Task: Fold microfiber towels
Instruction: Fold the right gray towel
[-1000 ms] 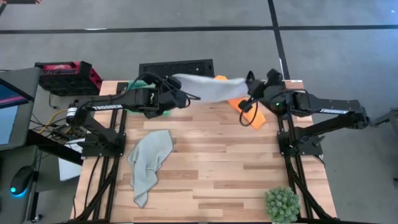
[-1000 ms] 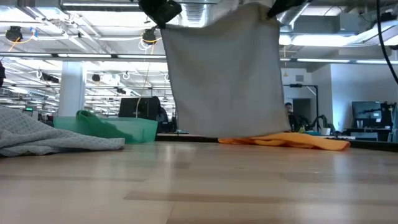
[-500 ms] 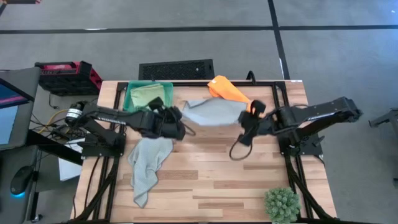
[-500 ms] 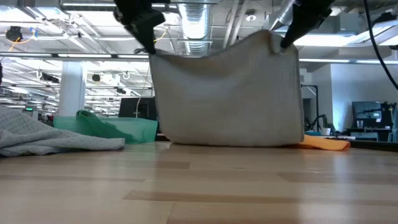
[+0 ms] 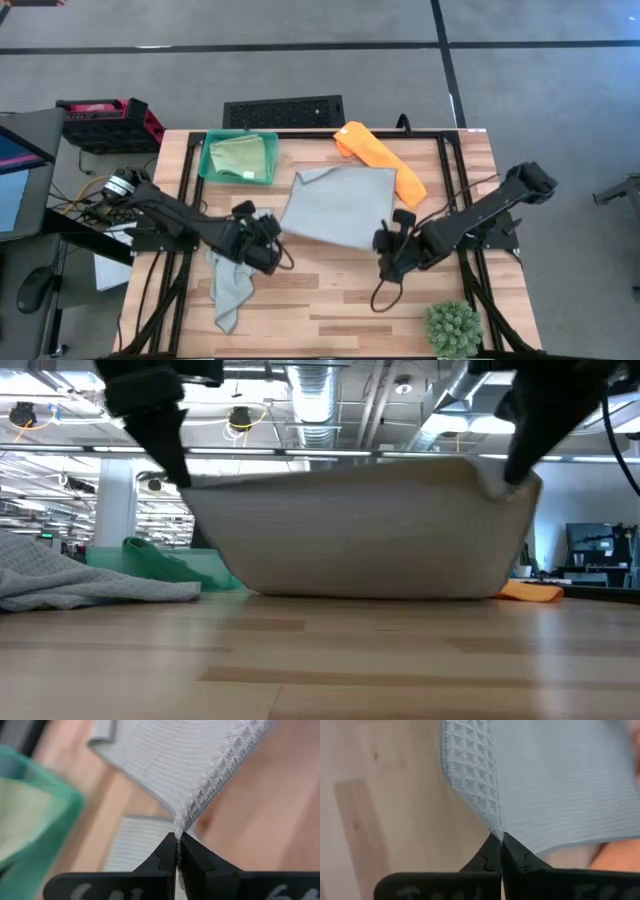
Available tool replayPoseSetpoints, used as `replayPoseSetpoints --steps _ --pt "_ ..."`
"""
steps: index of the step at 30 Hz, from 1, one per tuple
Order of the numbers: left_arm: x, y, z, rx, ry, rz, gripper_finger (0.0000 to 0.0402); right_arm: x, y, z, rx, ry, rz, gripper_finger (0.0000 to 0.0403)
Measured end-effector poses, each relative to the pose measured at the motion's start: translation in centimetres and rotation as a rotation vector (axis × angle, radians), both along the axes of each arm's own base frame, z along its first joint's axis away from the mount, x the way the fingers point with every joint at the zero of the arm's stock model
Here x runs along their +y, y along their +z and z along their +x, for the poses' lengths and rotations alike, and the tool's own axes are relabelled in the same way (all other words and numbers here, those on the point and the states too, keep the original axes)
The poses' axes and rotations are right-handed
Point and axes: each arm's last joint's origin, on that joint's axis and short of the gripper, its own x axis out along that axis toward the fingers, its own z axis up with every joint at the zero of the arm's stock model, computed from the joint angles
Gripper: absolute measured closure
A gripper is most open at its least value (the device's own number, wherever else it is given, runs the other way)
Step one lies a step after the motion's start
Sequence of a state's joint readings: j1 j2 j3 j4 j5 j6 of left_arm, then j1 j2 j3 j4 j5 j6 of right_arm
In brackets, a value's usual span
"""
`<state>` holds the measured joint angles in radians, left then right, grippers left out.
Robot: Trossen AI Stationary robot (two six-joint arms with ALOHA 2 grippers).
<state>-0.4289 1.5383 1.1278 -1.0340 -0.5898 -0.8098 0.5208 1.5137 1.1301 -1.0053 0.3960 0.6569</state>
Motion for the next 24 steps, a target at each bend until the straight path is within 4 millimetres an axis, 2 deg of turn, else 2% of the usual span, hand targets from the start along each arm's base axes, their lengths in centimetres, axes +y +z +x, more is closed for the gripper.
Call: replayPoseSetpoints --steps 8,16,20,24 --pt "-3.1 -1.2 -0.8 -0.040 -0.110 -0.124 0.0400 3.3 -3.1 0.8 0.107 0.099 0.127 0.0393" --pt "-5.2 -1.9 -1.7 -0.064 -0.114 -0.253 0.0400 4.8 -3.7 0.7 0.131 0.182 0.210 0.0392" --pt "-5.2 -1.8 -1.7 -0.076 -0.108 -0.225 0.0400 4.7 -3.2 0.5 0.113 0.184 0.188 0.0392" --pt "-4.1 -1.8 -1.1 -0.087 -0.066 -0.206 0.0400 3.7 -3.3 0.4 0.142 0.145 0.125 0.0392"
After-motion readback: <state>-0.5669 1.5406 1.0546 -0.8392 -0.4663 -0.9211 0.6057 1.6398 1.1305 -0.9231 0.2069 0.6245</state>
